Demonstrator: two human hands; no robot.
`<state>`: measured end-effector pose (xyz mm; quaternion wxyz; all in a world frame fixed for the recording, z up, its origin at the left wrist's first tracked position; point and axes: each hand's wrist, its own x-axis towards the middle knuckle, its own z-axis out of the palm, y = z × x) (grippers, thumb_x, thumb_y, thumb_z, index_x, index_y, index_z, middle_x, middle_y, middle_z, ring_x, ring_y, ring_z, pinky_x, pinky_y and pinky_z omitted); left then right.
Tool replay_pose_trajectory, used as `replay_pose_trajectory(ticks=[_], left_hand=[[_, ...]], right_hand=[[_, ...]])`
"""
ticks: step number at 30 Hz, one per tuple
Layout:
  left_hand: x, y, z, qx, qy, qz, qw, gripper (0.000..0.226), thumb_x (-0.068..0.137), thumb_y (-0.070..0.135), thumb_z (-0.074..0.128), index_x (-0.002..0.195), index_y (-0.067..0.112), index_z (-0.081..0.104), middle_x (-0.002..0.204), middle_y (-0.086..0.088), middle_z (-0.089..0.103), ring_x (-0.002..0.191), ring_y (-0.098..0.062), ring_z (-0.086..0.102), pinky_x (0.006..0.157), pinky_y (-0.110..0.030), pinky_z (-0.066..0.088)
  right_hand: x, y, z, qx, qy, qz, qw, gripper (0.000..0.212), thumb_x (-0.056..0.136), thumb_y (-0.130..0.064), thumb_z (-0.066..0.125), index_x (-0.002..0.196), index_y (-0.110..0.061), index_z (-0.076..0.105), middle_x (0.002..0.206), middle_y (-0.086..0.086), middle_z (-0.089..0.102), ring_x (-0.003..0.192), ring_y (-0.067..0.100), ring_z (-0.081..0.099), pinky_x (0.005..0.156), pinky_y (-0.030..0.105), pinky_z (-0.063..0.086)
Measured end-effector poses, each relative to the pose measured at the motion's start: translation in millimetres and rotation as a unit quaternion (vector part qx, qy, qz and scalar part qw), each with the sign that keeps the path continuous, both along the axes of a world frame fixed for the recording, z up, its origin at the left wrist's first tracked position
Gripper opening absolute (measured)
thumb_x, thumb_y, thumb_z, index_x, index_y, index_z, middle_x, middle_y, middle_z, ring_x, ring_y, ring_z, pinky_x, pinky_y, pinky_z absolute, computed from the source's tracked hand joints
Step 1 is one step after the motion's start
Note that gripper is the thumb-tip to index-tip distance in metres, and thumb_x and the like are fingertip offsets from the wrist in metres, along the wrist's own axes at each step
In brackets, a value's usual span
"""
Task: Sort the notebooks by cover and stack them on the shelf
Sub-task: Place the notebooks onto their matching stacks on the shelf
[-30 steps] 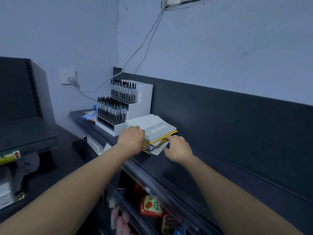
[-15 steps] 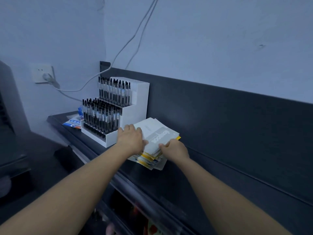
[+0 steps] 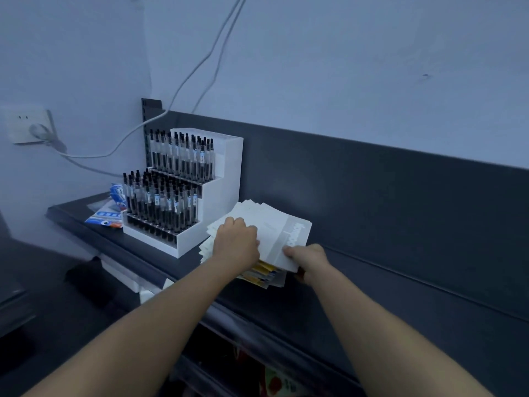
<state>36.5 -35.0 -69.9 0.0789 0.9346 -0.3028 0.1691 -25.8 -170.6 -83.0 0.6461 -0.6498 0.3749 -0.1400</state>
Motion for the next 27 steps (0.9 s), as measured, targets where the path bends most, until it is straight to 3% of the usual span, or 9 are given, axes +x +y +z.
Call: replay_pose_trajectory(ticks=[4, 6, 9, 13, 15, 17, 21, 23, 27], left_hand=[[4.0, 1.9, 0.5, -0.041, 0.041, -0.028, 0.998, 0.034, 0.089, 0.009, 0.046, 0.121, 0.014, 0.059, 0.116, -0.007, 0.058, 0.11, -0.026, 0.047, 0.09, -0.033, 0.039], [2.7, 0.7, 1.5, -0.018, 0.026, -0.004, 0.999, 0.028, 0.095, 0.02, 0.044, 0.119, 0.014, 0.057, 0.119, -0.006, 0.056, 0.113, -0.026, 0.046, 0.091, -0.035, 0.036], [3.5, -3.2, 0.2, 0.011, 0.035, 0.022, 0.999, 0.038, 0.101, 0.037, 0.034, 0.122, 0.014, 0.055, 0.125, -0.006, 0.054, 0.118, -0.026, 0.043, 0.096, -0.039, 0.033], [4.5, -10.6, 8.9, -0.08, 0.107, 0.005, 0.991, 0.037, 0.102, 0.029, 0.03, 0.113, 0.011, 0.061, 0.117, -0.008, 0.06, 0.112, -0.028, 0.049, 0.094, -0.04, 0.036], [9.0, -14.6, 12.6, -0.174, 0.192, 0.003, 0.966, 0.032, 0.101, 0.023, 0.035, 0.094, 0.007, 0.061, 0.101, -0.01, 0.062, 0.1, -0.029, 0.055, 0.084, -0.035, 0.04], [12.6, -18.2, 15.7, -0.272, 0.296, 0.002, 0.916, 0.025, 0.098, 0.019, 0.041, 0.08, 0.007, 0.053, 0.086, -0.01, 0.056, 0.088, -0.031, 0.056, 0.075, -0.034, 0.043], [8.1, -19.8, 27.8, -0.442, 0.476, 0.002, 0.76, 0.01, 0.097, 0.007, 0.048, 0.087, 0.005, 0.046, 0.094, -0.016, 0.05, 0.073, -0.032, 0.058, 0.056, -0.032, 0.056], [3.3, -19.0, 33.1, -0.454, 0.498, 0.001, 0.739, 0.011, 0.096, 0.006, 0.052, 0.087, 0.003, 0.048, 0.094, -0.017, 0.054, 0.064, -0.03, 0.061, 0.048, -0.029, 0.056], [-1.0, -18.7, 35.9, -0.45, 0.487, 0.015, 0.749, 0.011, 0.095, 0.009, 0.056, 0.093, 0.001, 0.05, 0.083, -0.018, 0.059, 0.049, -0.025, 0.06, 0.042, -0.026, 0.052]], right_hand=[[-5.9, -4.3, 1.9, -0.017, 0.01, -0.033, 0.999, 0.023, 0.082, -0.006, 0.068, 0.089, -0.01, 0.046, 0.113, 0.015, 0.059, 0.101, 0.032, 0.061, 0.067, 0.036, 0.052], [-7.2, -5.1, 2.6, -0.028, 0.017, -0.034, 0.999, 0.02, 0.085, -0.004, 0.061, 0.098, -0.01, 0.046, 0.111, 0.015, 0.06, 0.095, 0.031, 0.06, 0.056, 0.033, 0.048], [-11.2, -8.7, 2.2, -0.029, 0.016, -0.042, 0.999, 0.016, 0.087, -0.003, 0.052, 0.102, -0.008, 0.051, 0.104, 0.017, 0.062, 0.077, 0.031, 0.06, 0.039, 0.023, 0.04], [-19.1, -17.4, 3.0, -0.012, -0.014, -0.063, 0.998, 0.018, 0.089, -0.005, 0.045, 0.106, -0.009, 0.051, 0.099, 0.013, 0.06, 0.055, 0.021, 0.051, 0.032, 0.015, 0.032], [-23.5, -19.4, 7.8, 0.009, -0.024, -0.065, 0.998, 0.014, 0.089, -0.005, 0.042, 0.097, -0.011, 0.053, 0.095, 0.011, 0.059, 0.054, 0.016, 0.044, 0.038, 0.019, 0.032], [-27.3, -20.3, 13.2, 0.025, -0.023, -0.055, 0.998, 0.015, 0.091, -0.005, 0.041, 0.084, -0.014, 0.051, 0.08, 0.01, 0.059, 0.047, 0.013, 0.037, 0.042, 0.02, 0.028], [-31.8, -23.9, 21.3, 0.034, -0.014, -0.042, 0.998, 0.017, 0.093, -0.009, 0.043, 0.078, -0.012, 0.052, 0.057, 0.005, 0.047, 0.043, 0.013, 0.028, 0.042, 0.019, 0.022], [-34.1, -28.5, 22.9, 0.035, -0.014, -0.036, 0.999, 0.017, 0.094, -0.011, 0.046, 0.078, -0.012, 0.053, 0.055, 0.005, 0.045, 0.043, 0.013, 0.028, 0.042, 0.019, 0.022], [-35.9, -34.5, 23.5, 0.04, -0.021, -0.038, 0.998, 0.009, 0.095, -0.014, 0.05, 0.094, -0.008, 0.057, 0.061, 0.007, 0.053, 0.043, 0.014, 0.041, 0.035, 0.016, 0.028]])
